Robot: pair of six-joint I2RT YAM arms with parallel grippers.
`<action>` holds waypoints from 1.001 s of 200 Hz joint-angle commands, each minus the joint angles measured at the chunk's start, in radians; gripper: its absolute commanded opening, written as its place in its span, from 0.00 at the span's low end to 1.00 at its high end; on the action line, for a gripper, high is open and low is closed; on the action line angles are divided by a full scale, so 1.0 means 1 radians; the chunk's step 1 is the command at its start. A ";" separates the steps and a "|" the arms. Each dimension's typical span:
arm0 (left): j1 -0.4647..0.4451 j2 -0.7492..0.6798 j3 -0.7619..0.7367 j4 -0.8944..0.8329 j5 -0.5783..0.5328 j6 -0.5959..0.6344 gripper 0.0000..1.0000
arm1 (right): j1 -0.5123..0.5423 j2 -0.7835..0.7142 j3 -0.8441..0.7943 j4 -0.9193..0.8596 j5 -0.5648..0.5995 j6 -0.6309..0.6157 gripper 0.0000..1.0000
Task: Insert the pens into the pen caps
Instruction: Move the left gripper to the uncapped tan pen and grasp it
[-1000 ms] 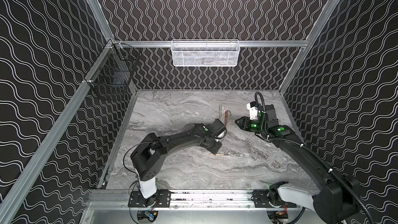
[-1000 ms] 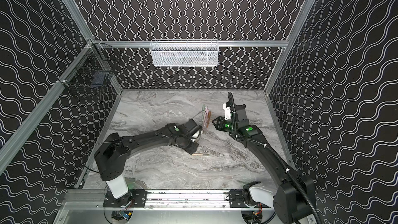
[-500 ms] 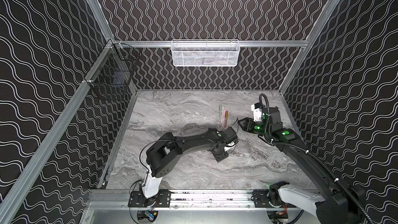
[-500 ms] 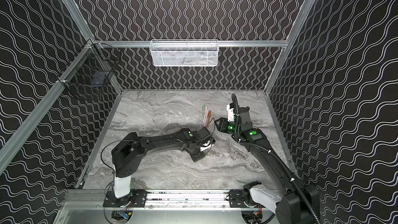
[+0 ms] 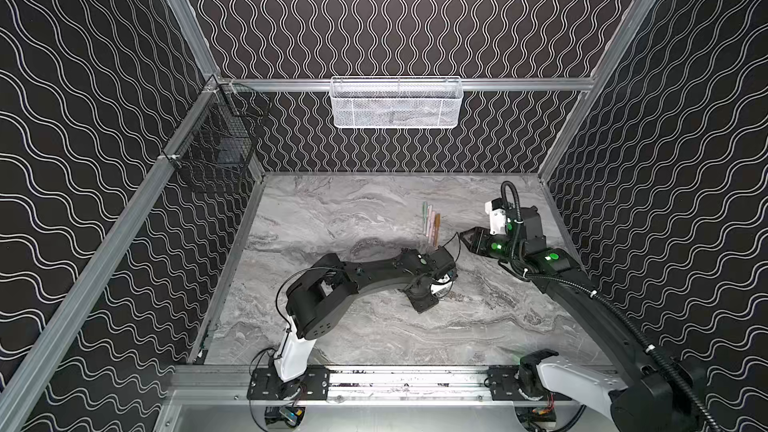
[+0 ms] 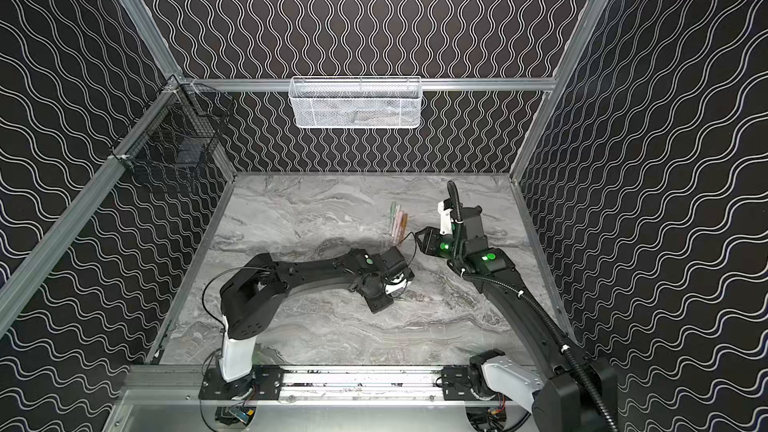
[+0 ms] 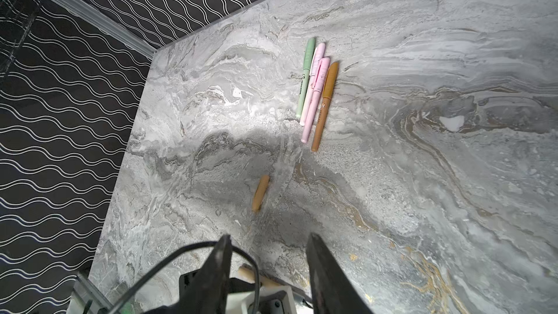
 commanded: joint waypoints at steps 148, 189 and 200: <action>0.052 -0.035 0.103 -0.022 0.006 0.068 0.54 | -0.006 -0.019 0.001 -0.022 -0.005 -0.008 0.49; 0.051 -0.016 0.070 -0.009 0.021 0.098 0.57 | -0.007 -0.035 -0.005 -0.022 0.003 -0.012 0.51; 0.051 -0.010 0.059 0.006 0.013 0.104 0.56 | -0.007 -0.032 -0.005 -0.019 -0.005 -0.009 0.51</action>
